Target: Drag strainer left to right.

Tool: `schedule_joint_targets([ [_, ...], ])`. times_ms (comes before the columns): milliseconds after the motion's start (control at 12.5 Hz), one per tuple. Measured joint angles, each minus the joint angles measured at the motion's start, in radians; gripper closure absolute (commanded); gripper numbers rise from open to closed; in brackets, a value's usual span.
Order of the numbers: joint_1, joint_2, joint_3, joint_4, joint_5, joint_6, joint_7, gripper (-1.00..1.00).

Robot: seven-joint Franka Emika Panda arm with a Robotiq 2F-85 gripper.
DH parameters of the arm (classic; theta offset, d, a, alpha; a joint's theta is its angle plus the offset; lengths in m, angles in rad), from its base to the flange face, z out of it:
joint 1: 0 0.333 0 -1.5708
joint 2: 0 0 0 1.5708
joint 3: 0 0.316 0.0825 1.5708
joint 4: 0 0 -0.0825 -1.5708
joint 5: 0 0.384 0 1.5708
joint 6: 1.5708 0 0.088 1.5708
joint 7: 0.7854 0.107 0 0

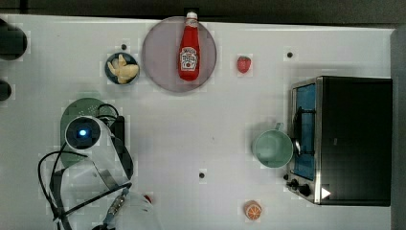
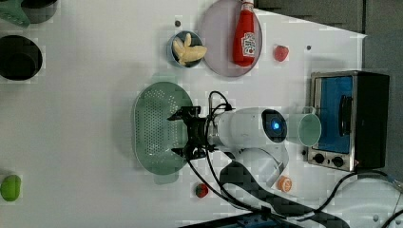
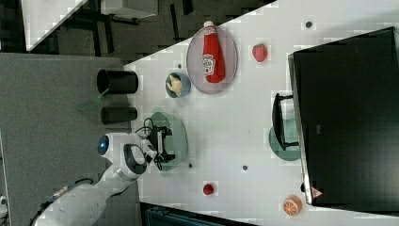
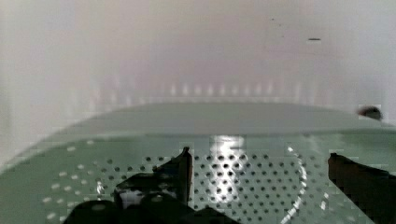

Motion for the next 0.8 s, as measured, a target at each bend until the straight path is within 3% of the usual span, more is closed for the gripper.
schedule_joint_targets([
  [320,0.032,0.021,-0.039,-0.014,-0.016,0.048,0.001,-1.00],
  [800,0.036,-0.010,-0.102,-0.057,-0.028,0.061,0.008,-1.00],
])
